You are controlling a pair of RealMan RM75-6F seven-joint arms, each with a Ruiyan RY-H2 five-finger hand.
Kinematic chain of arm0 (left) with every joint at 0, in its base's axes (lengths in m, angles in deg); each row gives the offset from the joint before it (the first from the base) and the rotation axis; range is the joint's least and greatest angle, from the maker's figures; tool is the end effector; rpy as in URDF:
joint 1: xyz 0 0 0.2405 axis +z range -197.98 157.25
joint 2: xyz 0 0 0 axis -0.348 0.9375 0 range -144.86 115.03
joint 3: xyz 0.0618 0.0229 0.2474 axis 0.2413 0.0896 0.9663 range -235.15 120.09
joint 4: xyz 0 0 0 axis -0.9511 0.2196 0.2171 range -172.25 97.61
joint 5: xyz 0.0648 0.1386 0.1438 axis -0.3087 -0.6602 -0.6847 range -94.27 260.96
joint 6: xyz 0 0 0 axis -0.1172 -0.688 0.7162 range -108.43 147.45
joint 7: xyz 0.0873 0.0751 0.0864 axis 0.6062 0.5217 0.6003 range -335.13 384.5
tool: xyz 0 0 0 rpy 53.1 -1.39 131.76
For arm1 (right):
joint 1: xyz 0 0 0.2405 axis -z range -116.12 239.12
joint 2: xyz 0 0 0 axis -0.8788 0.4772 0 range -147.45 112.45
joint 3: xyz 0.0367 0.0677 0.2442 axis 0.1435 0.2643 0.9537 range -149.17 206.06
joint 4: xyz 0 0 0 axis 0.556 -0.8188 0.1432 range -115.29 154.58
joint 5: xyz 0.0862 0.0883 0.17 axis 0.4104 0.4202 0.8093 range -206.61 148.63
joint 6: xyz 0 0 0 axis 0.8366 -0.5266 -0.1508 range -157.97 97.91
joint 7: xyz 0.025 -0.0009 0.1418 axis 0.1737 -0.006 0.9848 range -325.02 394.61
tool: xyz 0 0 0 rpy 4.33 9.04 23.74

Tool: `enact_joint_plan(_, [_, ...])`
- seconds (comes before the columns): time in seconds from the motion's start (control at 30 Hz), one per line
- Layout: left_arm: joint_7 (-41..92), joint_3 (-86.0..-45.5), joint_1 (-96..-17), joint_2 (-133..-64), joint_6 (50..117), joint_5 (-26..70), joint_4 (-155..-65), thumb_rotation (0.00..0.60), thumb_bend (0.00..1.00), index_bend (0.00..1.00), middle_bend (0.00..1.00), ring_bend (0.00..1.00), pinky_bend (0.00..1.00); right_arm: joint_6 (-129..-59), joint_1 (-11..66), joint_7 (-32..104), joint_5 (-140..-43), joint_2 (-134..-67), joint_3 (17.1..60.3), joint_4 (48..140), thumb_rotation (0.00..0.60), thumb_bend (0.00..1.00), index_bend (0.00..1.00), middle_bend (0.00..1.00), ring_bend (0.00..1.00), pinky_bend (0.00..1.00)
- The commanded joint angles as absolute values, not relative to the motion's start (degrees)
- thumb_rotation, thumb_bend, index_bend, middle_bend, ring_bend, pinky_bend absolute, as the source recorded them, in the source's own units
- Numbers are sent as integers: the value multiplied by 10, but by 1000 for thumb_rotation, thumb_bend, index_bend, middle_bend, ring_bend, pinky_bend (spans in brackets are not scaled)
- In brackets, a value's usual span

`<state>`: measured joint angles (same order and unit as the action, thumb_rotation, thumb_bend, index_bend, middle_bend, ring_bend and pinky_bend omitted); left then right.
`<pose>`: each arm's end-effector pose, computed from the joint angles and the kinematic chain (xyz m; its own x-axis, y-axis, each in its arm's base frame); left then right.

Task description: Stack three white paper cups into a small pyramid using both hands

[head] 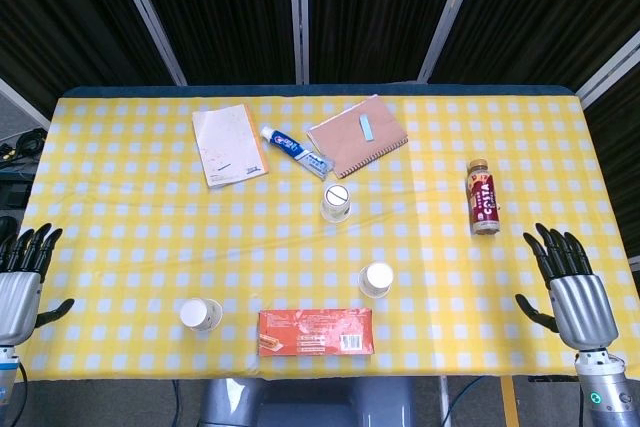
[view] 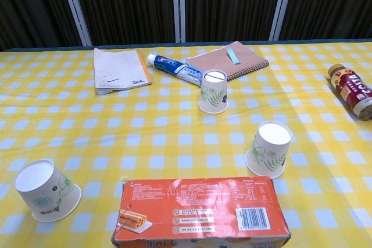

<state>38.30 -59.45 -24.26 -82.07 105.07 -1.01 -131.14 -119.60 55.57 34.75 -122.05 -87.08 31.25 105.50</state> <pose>-0.3085 0.1715 0.1400 0.5345 0.0287 0.8447 0.8443 0.0258 -0.5352 -0.3006 -0.1859 0.1414 0.4100 0.0843 0.9082 -0.8970 -0.1433 0.4182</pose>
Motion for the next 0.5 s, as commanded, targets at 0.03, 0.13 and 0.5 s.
enact_joint_plan(0.03, [384, -593, -243, -820, 1049, -10, -1312, 600, 0, 0, 0, 0, 0, -1193, 555, 346, -1219, -872, 313, 1055, 600, 129, 11, 0, 0, 0])
enact_joint_plan(0.13, [387, -588, -246, -817, 1043, -17, -1313, 600, 0, 0, 0, 0, 0, -1193, 555, 344, -1220, -872, 312, 1054, 600, 129, 11, 0, 0, 0])
enact_joint_plan(0.5, [440, -539, -291, -847, 960, -99, -1318, 600, 121, 0, 0, 0, 0, -1199, 559, 355, -1216, -867, 314, 1056, 600, 129, 11, 0, 0, 0])
